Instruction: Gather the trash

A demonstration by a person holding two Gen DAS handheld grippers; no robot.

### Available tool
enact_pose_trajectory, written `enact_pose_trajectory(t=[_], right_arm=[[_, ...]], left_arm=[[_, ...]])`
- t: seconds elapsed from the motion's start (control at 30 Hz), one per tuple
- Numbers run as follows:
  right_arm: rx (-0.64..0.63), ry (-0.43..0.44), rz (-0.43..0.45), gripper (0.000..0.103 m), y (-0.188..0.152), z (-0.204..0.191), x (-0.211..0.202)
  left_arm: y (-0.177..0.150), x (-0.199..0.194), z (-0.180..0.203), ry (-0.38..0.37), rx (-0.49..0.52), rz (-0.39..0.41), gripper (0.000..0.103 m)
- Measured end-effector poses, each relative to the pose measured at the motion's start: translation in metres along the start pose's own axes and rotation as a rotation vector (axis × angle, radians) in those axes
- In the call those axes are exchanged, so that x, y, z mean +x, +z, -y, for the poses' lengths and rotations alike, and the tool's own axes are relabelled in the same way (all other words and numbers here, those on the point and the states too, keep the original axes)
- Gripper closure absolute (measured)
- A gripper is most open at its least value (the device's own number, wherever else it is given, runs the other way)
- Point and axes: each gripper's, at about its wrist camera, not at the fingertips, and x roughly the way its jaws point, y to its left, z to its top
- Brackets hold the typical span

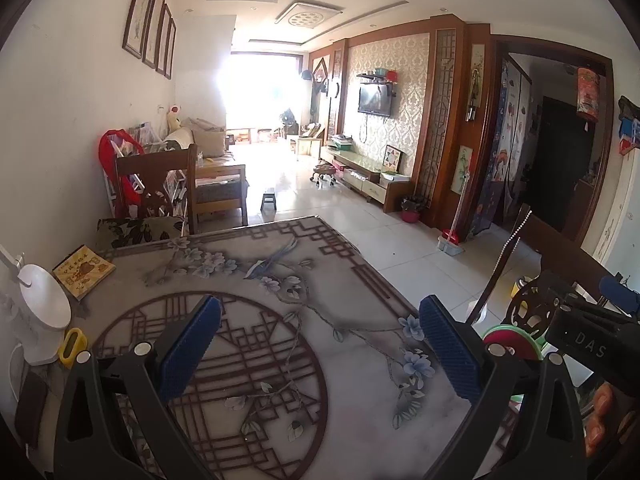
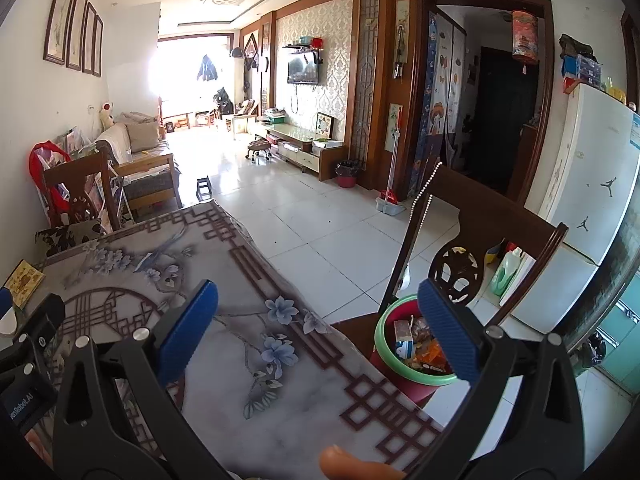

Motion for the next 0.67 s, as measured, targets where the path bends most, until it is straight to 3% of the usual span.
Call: enact_pose_trajectory(t=[0.23, 0.4, 0.5, 0.67], right_arm=[[-0.032, 0.028, -0.024, 0.005, 0.0, -0.018, 0.013], [-0.071, 0.063, -0.062, 0.005, -0.004, -0.04, 0.032], [-0.11, 0.112, -0.121, 0.005, -0.017, -0.065, 0.056], [-0.211, 0.252, -0.262, 0.004, -0.06, -0.121, 0.105]], left_arm=[[-0.003, 0.012, -0.015, 0.03, -0.03, -0.028, 0.008], [-0.014, 0.033, -0.041, 0.077, -0.074, -0.098, 0.008], [-0.036, 0.059, -0.075, 0.167, -0.092, -0.173, 0.008], [-0.105, 0.111, -0.164, 0.383, -0.158, -0.415, 0.008]])
